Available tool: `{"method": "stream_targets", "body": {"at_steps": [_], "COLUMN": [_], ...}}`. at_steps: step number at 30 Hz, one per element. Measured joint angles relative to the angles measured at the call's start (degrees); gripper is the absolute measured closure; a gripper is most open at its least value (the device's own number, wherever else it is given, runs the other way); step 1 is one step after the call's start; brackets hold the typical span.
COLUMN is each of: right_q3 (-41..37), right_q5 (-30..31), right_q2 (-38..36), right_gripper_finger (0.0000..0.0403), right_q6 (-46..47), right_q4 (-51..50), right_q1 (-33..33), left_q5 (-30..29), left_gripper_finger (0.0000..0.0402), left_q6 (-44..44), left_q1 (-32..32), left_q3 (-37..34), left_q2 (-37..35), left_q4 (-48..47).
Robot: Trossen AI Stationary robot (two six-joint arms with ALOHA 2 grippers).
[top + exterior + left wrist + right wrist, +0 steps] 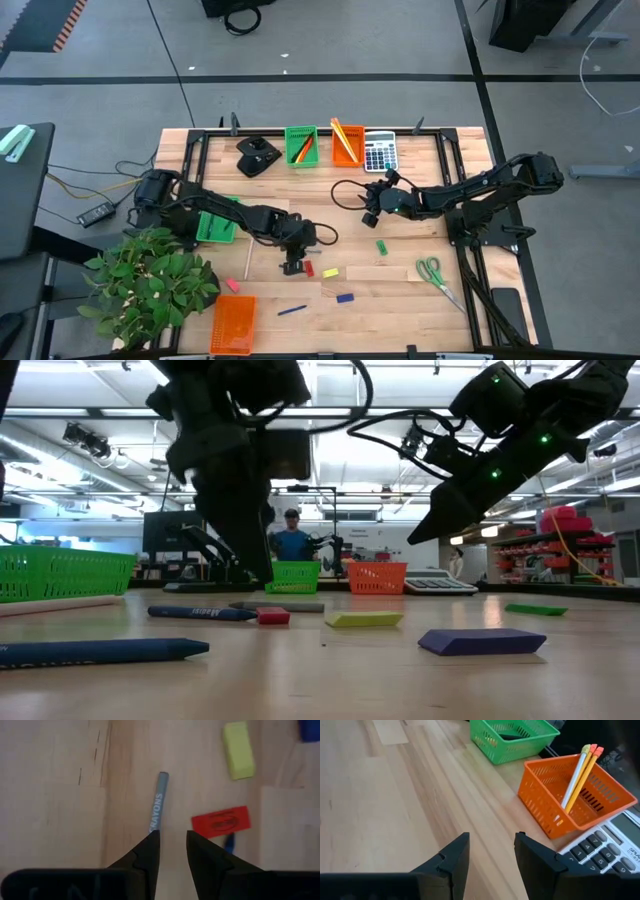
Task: Sort crayons/erasers/pens/pencils in bins
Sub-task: Put the gray crayon into the bottom green bin
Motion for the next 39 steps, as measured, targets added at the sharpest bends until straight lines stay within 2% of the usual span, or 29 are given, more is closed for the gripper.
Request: {"method": "stream_targets", "body": {"at_steps": [7,19,32,36,39], "right_q3": [0.0,0.0,0.0,0.0,0.0], "right_q5": [-0.19,-0.22,-0.21,-0.2,-0.22], "right_q2": [-0.02,-0.02,-0.02,-0.02,-0.02], "right_gripper_finger": [0.0241,0.0241,0.0241,0.0241,0.0241], "right_q6": [0.86,1.31,1.84,1.8,1.95], "right_q4": [-0.57,-1.33,-1.38,-1.4,-1.72], "right_q1": [0.01,0.01,0.01,0.01,0.01], "left_q5": [-0.43,-1.28,-2.57,-2.64,-2.79], "left_gripper_finger": [0.0299,0.0307,0.036,0.0382,0.0382], "left_q6": [1.76,3.69,10.03,9.42,8.02], "left_q1": [1.61,2.33,2.15,2.15,2.15], "left_q3": [-0.02,0.03,0.17,0.21,-0.04], "left_q2": [2.71,3.44,4.31,3.83,2.79], "left_q4": [-1.23,-2.71,-3.94,-6.07,-7.2]}}
